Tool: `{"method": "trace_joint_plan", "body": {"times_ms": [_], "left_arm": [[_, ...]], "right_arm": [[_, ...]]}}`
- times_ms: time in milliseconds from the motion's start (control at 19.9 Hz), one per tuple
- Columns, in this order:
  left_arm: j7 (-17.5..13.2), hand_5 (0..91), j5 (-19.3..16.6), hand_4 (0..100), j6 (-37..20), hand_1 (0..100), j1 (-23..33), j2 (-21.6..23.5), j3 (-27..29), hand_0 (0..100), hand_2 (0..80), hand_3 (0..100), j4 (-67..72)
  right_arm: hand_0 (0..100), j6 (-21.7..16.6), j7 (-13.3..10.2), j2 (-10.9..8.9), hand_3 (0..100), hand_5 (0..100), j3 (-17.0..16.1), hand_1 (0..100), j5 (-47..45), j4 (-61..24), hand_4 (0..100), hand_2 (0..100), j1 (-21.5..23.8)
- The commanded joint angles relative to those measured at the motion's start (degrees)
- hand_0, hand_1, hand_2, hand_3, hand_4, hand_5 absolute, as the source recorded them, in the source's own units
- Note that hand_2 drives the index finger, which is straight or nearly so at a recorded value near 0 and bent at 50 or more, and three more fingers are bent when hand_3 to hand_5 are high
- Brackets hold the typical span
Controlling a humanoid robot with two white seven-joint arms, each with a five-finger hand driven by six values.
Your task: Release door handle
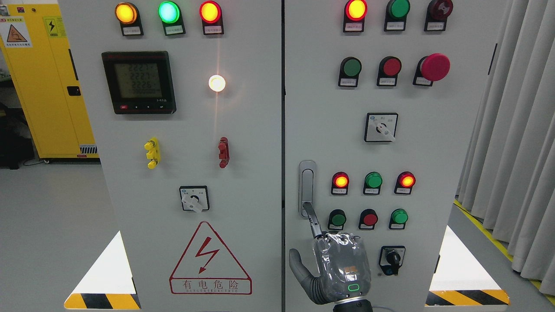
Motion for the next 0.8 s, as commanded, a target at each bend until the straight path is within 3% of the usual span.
{"method": "trace_joint_plan", "body": {"times_ms": [0, 752], "left_arm": [[0.03, 0.0, 0.00, 0, -0.19, 56, 0.00, 0.00, 0.01, 12, 0.0, 0, 0.00], [0.03, 0.0, 0.00, 0, -0.19, 56, 0.00, 0.00, 0.01, 12, 0.0, 0, 0.00]], "right_arm": [[50, -0.07, 0.16, -0.03, 100, 100, 0.02, 38, -0.12, 0.33, 100, 3, 0.01], [52, -0.07, 0.43, 0.06, 100, 100, 0.11, 39, -0.48, 0.59, 100, 4, 0.45]]}}
